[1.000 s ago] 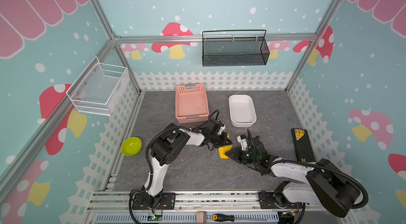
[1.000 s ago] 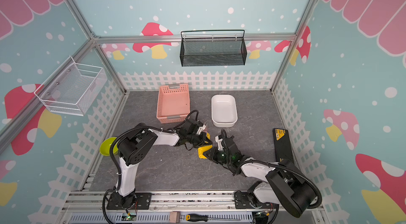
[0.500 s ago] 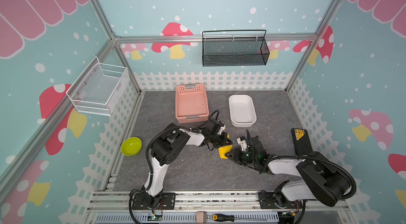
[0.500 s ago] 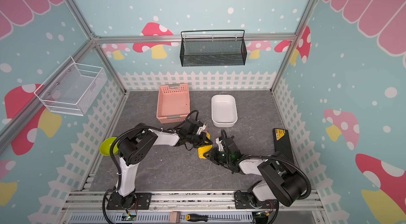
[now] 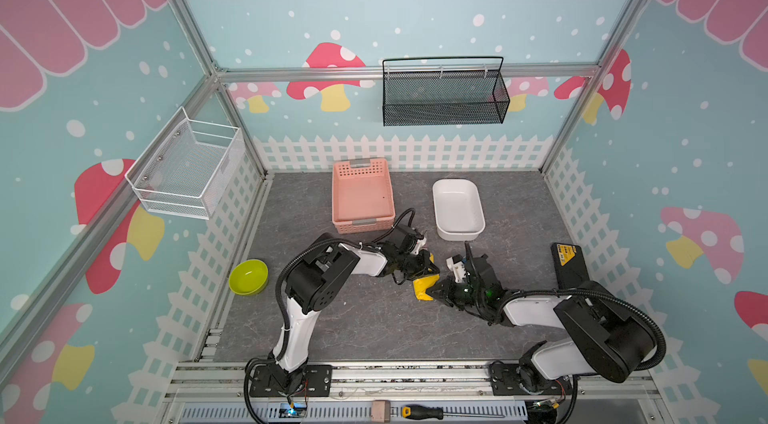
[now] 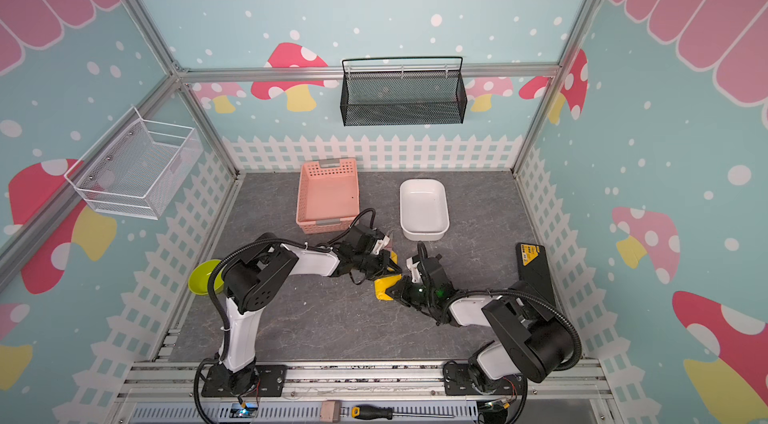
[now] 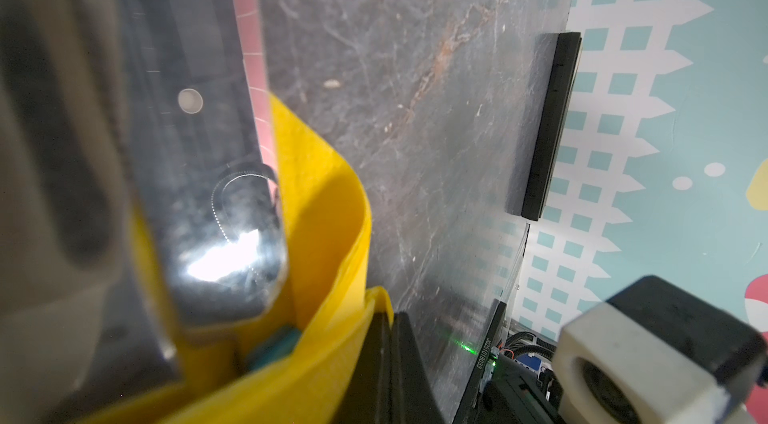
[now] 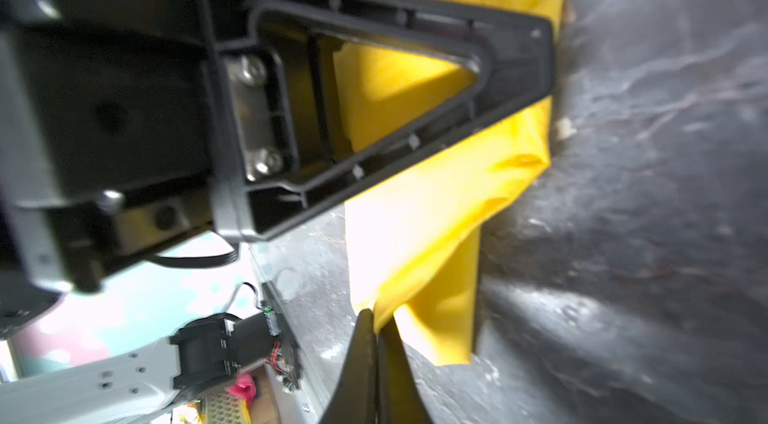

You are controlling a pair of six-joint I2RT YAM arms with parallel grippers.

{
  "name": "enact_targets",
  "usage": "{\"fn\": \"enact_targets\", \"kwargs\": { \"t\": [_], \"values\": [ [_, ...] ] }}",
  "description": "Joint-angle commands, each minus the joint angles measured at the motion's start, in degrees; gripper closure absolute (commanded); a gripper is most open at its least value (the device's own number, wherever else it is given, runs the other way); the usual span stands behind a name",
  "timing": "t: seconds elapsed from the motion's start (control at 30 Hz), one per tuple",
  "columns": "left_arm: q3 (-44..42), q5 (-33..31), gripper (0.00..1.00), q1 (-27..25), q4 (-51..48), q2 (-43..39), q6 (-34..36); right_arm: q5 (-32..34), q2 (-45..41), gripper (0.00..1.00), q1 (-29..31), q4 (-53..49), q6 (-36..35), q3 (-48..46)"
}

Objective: Place the utensils on the paper napkin and roll it up

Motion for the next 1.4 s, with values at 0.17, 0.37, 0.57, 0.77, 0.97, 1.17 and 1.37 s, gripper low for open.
{"fn": "enact_targets", "kwargs": {
  "t": [0.17,0.37,0.57,0.77,0.97,1.17,1.37],
  "values": [
    [-0.8,-0.8,1.0,-0.2,-0.7,1.5,0.4,4.1,-1.5,1.0,-0.5,-7.5,-2.8,-1.4],
    [0.7,-0.5,1.0,0.2,-2.2,1.1,1.7,4.3,-0.2,1.0,-0.4,-7.4,-2.7,-3.5],
    [8.4,-2.6,0.81,1.0,-14.6,-3.8,10.1,3.5,1.0,1.0,-0.4,-6.1,-2.7,-4.0],
    [16.0,-6.4,0.67,1.5,-28.3,-9.8,18.9,2.9,2.0,1.0,-0.1,-4.0,-1.4,-4.3],
    [12.4,-9.6,0.71,1.8,-34.3,-15.8,22.2,3.0,2.6,1.0,1.3,-1.1,1.8,-5.1],
    [3.4,-8.5,0.82,1.6,-33.8,-18.4,21.8,4.3,5.7,1.0,5.3,5.8,8.8,-6.4],
    [-3.1,-8.1,0.9,1.6,-30.8,-18.1,20.9,5.1,5.7,1.0,6.1,7.1,10.5,-6.8]
  ]
}}
